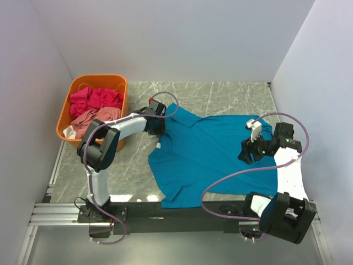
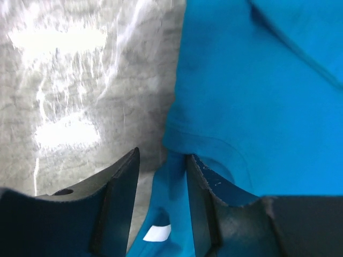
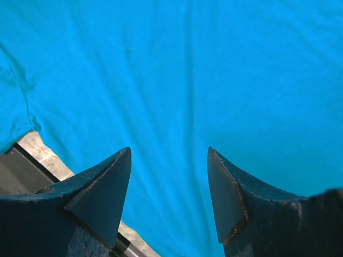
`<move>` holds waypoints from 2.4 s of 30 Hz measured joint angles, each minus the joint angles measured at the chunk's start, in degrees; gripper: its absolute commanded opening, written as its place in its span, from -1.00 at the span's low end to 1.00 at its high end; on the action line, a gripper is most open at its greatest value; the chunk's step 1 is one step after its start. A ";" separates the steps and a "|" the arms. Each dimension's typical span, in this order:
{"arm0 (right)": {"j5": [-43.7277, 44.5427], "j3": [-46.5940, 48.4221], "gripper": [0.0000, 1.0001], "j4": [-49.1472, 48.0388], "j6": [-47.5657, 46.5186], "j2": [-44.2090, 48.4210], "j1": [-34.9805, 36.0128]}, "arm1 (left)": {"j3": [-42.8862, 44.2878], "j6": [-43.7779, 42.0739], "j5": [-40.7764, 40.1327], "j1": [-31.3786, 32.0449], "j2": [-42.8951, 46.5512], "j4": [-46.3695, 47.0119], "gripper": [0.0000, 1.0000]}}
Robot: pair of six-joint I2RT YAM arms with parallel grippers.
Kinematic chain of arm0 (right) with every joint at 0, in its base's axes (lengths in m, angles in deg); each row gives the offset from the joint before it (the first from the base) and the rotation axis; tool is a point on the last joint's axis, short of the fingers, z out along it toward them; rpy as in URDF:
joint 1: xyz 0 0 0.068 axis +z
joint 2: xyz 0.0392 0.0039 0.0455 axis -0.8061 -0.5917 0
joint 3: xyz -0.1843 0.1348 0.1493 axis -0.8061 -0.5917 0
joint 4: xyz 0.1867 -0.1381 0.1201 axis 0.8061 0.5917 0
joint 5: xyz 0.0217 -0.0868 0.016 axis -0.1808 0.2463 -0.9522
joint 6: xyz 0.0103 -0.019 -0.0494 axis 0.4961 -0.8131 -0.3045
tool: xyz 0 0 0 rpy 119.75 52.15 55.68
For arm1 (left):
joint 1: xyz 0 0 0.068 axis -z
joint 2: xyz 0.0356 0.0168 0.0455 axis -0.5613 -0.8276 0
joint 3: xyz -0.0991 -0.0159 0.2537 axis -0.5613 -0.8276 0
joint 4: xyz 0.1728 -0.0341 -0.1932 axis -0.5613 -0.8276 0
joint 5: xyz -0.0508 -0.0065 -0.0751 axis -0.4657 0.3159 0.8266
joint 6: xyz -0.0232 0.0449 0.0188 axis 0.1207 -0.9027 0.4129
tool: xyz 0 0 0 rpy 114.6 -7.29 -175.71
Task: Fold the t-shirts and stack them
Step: Flatten the tshirt out
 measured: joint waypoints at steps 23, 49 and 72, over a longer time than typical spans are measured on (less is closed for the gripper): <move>-1.09 -0.09 0.31 -0.17 1.40 0.42 0.00 | -1.33 -1.29 3.06 -0.42 1.92 0.11 -0.99; -1.29 -0.13 0.32 -0.13 0.66 0.68 -0.13 | -12.63 2.91 8.00 -3.69 18.58 -1.11 0.04; -1.70 -0.13 0.32 -0.11 0.02 -0.39 -0.28 | 3.26 0.98 10.56 -10.05 -2.43 -2.05 -0.23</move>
